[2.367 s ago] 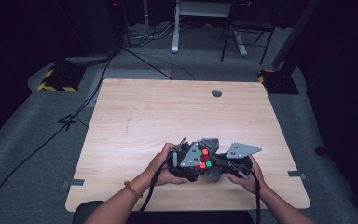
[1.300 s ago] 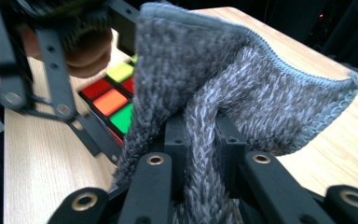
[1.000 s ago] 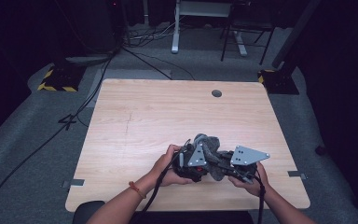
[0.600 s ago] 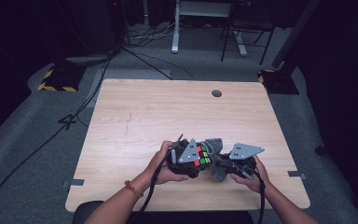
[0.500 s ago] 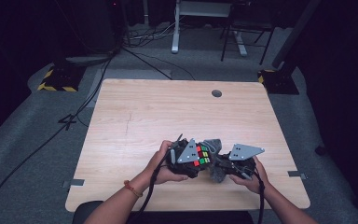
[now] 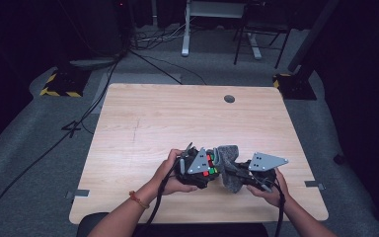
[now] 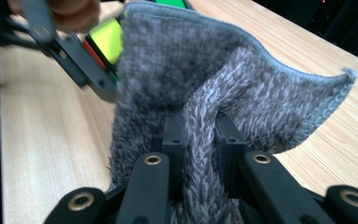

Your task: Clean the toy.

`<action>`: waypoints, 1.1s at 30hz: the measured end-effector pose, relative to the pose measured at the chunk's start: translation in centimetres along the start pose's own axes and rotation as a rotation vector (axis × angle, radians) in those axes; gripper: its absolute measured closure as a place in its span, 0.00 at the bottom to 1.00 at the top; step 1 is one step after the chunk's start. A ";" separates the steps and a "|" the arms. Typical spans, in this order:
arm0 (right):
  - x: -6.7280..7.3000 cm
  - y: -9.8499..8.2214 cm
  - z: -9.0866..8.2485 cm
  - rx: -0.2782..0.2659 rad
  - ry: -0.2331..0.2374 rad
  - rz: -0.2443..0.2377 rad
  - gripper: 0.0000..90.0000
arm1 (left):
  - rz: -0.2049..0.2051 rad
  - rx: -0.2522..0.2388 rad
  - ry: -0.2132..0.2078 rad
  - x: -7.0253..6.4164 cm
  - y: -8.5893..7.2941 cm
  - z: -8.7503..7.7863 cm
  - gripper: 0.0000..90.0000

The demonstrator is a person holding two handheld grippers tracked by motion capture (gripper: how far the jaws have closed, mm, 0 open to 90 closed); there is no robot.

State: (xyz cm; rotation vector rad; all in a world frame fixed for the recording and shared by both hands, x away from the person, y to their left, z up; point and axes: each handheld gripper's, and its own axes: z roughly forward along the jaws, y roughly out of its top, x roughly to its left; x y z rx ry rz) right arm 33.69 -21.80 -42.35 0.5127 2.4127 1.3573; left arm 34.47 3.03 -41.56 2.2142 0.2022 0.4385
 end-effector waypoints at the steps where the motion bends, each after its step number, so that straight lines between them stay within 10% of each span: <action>1: 0.2 0.1 -0.1 -0.012 0.009 -0.003 0.87 | 0.001 0.011 -0.005 -0.2 0.0 0.3 0.37; 12: 2.2 1.7 -0.1 -0.052 -0.011 -0.098 0.87 | 0.038 0.068 -0.052 -1.4 0.2 1.9 0.37; 21: -0.5 -0.5 1.3 0.046 -0.019 0.013 0.87 | 0.031 -0.013 -0.040 -1.1 0.8 0.0 0.37; 33: 0.9 0.1 0.2 0.011 0.009 -0.016 0.86 | 0.008 -0.003 -0.002 0.1 0.1 -0.9 0.37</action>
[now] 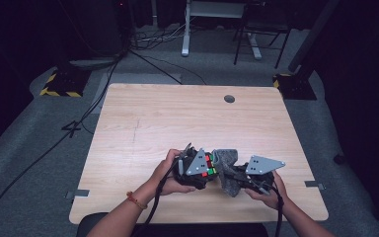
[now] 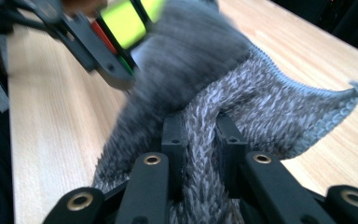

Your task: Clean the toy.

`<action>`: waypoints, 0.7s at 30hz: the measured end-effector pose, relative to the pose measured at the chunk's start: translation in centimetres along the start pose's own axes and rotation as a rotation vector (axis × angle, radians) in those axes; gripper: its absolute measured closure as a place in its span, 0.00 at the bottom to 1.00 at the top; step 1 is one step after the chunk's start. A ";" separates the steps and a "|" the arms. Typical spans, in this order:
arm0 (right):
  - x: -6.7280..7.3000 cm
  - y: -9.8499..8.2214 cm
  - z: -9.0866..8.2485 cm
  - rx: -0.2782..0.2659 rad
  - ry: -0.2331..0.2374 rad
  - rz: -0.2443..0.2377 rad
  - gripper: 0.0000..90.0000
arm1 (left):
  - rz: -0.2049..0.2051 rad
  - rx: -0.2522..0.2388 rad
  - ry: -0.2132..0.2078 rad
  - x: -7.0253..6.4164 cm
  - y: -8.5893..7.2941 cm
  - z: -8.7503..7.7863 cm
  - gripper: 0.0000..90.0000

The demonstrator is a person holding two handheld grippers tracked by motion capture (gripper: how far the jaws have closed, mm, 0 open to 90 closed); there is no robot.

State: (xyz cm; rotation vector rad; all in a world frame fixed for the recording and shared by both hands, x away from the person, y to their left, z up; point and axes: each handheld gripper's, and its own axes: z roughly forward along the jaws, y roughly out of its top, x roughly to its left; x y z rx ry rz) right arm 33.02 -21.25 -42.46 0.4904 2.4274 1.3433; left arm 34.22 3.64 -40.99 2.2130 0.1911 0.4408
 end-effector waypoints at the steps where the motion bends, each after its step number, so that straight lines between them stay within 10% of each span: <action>1: 0.0 0.1 -0.1 -0.011 0.001 0.001 0.86 | -0.003 0.010 -0.004 -0.1 0.0 0.2 0.37; 8: 1.3 1.2 -0.3 -0.044 0.000 -0.070 0.86 | 0.049 0.082 -0.033 -1.5 0.2 2.5 0.37; 21: -0.9 -0.5 0.9 0.036 -0.001 0.029 0.86 | 0.028 -0.011 -0.040 -1.1 0.6 0.6 0.37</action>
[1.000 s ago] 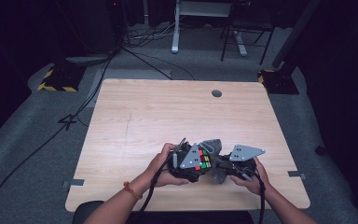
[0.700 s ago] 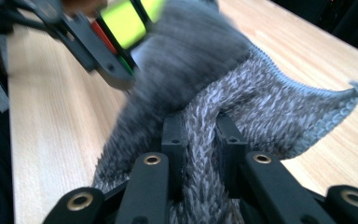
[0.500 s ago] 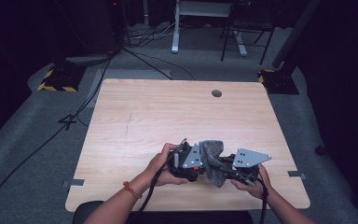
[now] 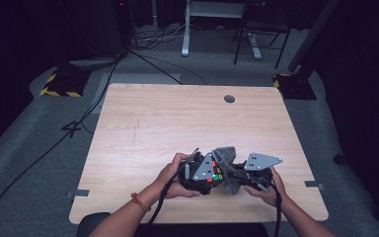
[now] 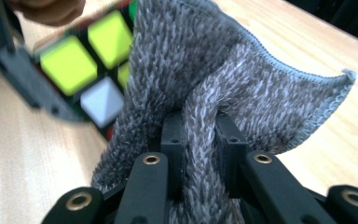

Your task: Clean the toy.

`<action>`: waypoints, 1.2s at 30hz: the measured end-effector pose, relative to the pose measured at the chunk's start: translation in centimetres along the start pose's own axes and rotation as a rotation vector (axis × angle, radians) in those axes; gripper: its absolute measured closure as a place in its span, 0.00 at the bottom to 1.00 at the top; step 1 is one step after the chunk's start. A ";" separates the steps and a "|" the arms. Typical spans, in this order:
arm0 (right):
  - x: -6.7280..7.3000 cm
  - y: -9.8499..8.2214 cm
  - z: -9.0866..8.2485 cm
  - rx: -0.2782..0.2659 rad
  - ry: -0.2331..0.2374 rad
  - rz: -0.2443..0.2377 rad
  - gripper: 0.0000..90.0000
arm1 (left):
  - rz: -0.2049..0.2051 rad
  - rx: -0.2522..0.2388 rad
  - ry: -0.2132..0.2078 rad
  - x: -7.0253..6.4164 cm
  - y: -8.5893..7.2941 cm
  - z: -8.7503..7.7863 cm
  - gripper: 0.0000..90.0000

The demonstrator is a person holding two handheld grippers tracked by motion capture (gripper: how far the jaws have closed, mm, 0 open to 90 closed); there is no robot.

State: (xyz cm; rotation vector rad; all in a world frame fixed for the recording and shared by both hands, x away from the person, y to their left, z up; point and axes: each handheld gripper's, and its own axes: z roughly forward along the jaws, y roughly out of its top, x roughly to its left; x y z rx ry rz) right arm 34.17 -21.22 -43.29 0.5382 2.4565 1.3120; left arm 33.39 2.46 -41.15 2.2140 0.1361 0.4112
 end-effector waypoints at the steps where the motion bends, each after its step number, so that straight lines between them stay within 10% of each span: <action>1: 0.0 -0.1 0.1 0.007 0.011 0.003 0.86 | -0.004 -0.013 0.004 0.1 0.0 -0.3 0.37; 15: 0.1 0.1 -0.6 -0.074 0.076 0.052 0.87 | -0.033 -0.049 -0.035 1.0 -0.7 -0.7 0.36; 28: 0.5 0.4 -1.0 -0.108 0.052 0.020 0.86 | 0.000 0.076 -0.012 0.5 -1.1 1.3 0.36; 36: -0.1 0.1 -0.5 -0.068 0.026 0.039 0.86 | -0.016 -0.010 -0.014 0.6 -0.6 0.3 0.37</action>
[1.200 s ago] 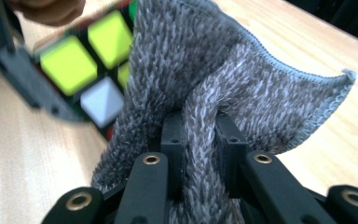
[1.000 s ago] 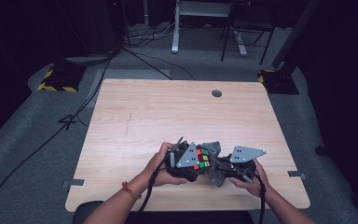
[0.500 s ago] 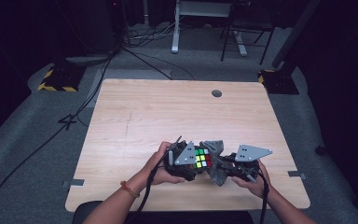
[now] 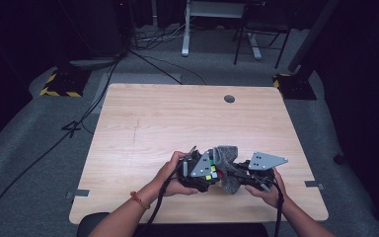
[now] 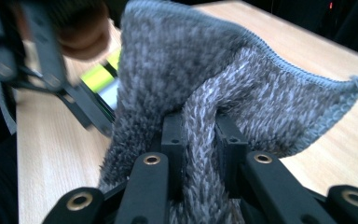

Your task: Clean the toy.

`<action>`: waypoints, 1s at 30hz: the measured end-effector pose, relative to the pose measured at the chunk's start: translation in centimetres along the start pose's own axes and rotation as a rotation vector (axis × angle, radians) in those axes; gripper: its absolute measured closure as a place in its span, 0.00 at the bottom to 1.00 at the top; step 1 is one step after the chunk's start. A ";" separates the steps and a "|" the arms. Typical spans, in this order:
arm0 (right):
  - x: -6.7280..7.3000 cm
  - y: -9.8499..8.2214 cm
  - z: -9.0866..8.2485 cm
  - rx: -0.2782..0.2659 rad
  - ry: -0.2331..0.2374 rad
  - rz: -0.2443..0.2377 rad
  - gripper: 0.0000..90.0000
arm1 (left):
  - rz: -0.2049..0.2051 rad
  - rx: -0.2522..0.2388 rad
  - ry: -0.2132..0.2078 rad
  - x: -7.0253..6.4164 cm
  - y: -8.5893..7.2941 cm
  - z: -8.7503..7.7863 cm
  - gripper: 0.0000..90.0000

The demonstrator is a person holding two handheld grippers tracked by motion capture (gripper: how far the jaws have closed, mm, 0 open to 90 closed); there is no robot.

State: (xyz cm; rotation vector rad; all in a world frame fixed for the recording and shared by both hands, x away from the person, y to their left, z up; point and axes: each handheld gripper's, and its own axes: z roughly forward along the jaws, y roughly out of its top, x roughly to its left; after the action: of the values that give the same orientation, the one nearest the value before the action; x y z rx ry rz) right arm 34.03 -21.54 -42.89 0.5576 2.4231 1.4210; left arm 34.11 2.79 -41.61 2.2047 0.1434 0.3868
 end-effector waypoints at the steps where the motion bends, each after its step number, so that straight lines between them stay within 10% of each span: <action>1: 0.0 -0.2 0.3 0.018 0.005 0.008 0.86 | 0.004 -0.006 0.002 0.0 0.2 -0.2 0.37; 10: 0.5 -1.0 1.7 0.086 0.051 0.014 0.86 | -0.012 -0.046 0.015 0.3 0.3 -1.3 0.37; 17: 0.7 0.5 -0.4 -0.019 -0.014 -0.020 0.86 | -0.009 -0.001 0.000 -0.1 -0.1 -0.2 0.37; 24: 0.1 -0.3 0.7 0.043 -0.010 0.009 0.86 | 0.023 -0.022 -0.002 -0.8 0.6 -0.3 0.37; 30: 0.6 0.3 -0.2 -0.006 -0.025 0.005 0.87 | -0.003 -0.020 0.005 -0.3 0.1 -0.1 0.36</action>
State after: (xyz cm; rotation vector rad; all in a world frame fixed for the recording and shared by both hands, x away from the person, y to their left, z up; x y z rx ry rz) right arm 33.46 -21.30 -42.52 0.5761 2.3988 1.4148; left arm 33.78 2.73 -41.52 2.1837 0.1453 0.3905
